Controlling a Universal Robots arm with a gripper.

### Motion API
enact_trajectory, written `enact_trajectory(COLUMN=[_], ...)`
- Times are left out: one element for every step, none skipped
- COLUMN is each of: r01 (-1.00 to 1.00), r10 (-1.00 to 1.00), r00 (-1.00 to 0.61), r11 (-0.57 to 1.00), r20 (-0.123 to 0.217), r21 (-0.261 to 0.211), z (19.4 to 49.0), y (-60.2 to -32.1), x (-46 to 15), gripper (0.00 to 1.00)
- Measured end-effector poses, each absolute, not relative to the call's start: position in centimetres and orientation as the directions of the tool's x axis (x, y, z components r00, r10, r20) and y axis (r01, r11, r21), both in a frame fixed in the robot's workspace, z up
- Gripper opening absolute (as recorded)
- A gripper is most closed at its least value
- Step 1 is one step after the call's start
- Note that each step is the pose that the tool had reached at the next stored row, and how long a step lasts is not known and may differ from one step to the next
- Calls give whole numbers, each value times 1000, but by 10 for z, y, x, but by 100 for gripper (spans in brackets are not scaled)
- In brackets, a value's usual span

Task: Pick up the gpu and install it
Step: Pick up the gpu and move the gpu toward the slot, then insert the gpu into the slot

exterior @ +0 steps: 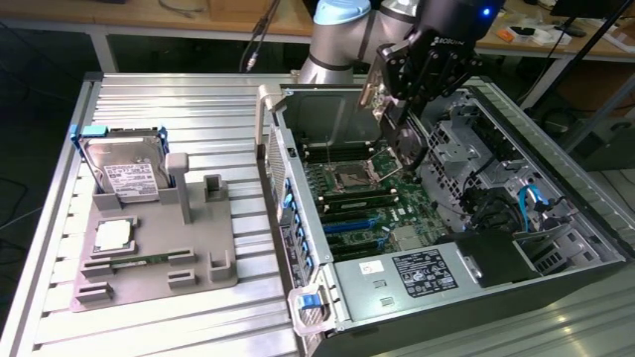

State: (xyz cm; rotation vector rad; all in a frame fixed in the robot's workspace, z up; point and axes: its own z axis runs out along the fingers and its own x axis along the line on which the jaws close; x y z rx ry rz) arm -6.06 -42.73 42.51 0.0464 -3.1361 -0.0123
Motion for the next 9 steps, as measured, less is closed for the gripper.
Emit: enact_trajectory(r01=[-29, -30, -30, -29, -29, -29, -29, -30, -48], r10=[-30, -30, -30, -29, -29, -30, -29, -30, -48], r00=[-1000, -1000, -1000, -1000, -1000, -1000, -1000, -1000, -999], r11=[1000, 1000, 1000, 1000, 1000, 1000, 1000, 1000, 999], r20=[4, 4, 4, 4, 4, 4, 4, 4, 4], r21=[8, 8, 8, 8, 8, 8, 8, 8, 8], z=[425, 425, 425, 425, 425, 425, 425, 425, 425], y=[-427, -427, -427, -427, -427, -427, -427, -427, -427], x=[-58, -57, -57, -57, -57, -57, -57, -57, -57], gripper=[27, 27, 27, 27, 27, 27, 27, 27, 27])
